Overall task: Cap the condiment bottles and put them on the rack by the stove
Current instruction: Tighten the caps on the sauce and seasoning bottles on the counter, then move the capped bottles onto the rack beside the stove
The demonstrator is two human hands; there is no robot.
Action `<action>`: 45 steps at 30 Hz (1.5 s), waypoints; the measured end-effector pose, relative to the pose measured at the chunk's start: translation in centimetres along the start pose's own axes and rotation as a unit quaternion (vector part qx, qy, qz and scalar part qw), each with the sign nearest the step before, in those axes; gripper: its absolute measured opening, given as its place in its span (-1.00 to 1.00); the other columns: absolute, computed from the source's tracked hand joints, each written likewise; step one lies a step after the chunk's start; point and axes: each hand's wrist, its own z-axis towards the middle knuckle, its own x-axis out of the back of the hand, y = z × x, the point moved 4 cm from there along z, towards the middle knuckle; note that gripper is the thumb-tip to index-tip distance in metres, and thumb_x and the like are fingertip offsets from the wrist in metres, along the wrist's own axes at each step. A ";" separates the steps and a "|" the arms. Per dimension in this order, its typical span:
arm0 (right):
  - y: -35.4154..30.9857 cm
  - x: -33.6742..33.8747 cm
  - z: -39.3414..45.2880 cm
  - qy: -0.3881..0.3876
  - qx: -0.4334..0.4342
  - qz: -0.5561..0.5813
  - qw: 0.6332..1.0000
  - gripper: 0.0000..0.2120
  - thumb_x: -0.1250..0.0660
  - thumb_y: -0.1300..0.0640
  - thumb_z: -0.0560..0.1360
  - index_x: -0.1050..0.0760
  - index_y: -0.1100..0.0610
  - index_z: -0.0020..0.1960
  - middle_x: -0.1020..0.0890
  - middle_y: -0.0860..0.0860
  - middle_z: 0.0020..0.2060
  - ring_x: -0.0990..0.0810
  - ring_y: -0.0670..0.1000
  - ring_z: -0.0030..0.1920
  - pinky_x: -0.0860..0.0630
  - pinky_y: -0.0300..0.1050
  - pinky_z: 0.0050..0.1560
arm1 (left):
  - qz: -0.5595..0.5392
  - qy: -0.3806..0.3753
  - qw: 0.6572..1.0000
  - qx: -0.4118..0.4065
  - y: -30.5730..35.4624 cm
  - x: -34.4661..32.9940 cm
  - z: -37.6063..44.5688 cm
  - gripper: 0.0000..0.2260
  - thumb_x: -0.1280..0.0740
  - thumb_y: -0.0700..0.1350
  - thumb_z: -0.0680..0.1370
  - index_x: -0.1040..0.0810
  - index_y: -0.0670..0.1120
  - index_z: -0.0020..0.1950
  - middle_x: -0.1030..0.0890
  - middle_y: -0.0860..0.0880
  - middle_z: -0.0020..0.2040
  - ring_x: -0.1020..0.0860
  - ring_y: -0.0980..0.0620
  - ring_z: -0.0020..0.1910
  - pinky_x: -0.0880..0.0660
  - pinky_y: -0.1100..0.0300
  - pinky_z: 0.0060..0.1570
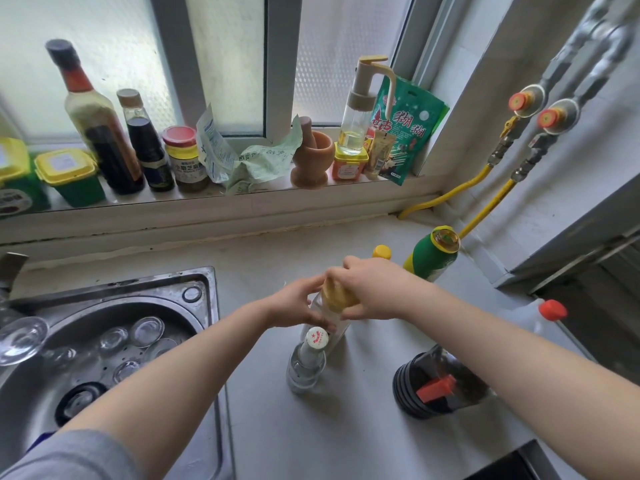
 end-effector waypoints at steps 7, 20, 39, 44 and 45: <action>0.7 0.1 -0.4 0.073 -0.060 -0.069 0.993 -0.28 -0.02 -0.48 0.38 -0.43 0.13 0.11 -0.57 0.09 0.02 -0.56 0.11 -0.04 -0.36 -0.06 -0.16 | -0.006 -0.003 1.000 0.012 -0.5 -0.1 0.0 -0.31 -0.56 -0.24 0.29 -0.36 0.30 0.22 -0.54 0.24 0.12 -0.47 0.19 0.18 -0.45 0.24 0.18; -1.0 -3.7 1.5 0.148 -0.111 -0.014 0.983 -0.43 0.03 -0.23 0.55 -0.26 0.09 0.41 -0.48 0.17 0.10 -0.55 0.22 -0.06 -0.21 -0.05 -0.23 | 0.016 0.072 0.997 0.015 -0.8 0.0 -0.7 -0.40 -0.58 -0.16 0.27 -0.42 0.19 0.19 -0.60 0.06 0.09 -0.54 0.23 0.00 -0.45 0.42 0.02; -2.4 -7.3 -16.4 0.364 -0.326 0.391 0.780 -0.80 -0.31 -0.05 0.50 -0.52 0.01 0.07 -0.55 -0.11 -0.09 -0.53 -0.17 -0.12 -0.44 -0.41 -0.16 | 0.141 0.063 0.988 -0.018 3.9 2.2 0.1 -0.27 -0.52 0.18 -0.02 -0.45 0.24 0.15 -0.60 0.16 0.08 -0.55 0.10 0.14 -0.52 0.01 0.15; -0.8 -11.5 -22.3 0.372 -0.471 0.422 0.680 -0.84 -0.41 -0.02 0.42 -0.48 0.01 -0.09 -0.55 -0.05 -0.21 -0.54 -0.13 -0.25 -0.43 -0.44 -0.26 | 0.185 0.072 0.976 -0.092 10.6 3.4 -0.4 -0.31 -0.55 0.13 0.08 -0.44 0.24 0.17 -0.59 0.15 0.09 -0.55 0.13 0.09 -0.51 0.01 0.13; -0.5 -11.8 -22.5 0.355 -0.478 0.431 0.678 -0.81 -0.42 -0.04 0.41 -0.49 0.02 -0.09 -0.57 -0.04 -0.23 -0.55 -0.13 -0.26 -0.43 -0.44 -0.28 | 0.179 0.075 0.975 -0.104 12.2 3.3 -0.6 -0.31 -0.56 0.13 0.08 -0.45 0.22 0.18 -0.60 0.15 0.09 -0.56 0.15 0.08 -0.51 0.04 0.12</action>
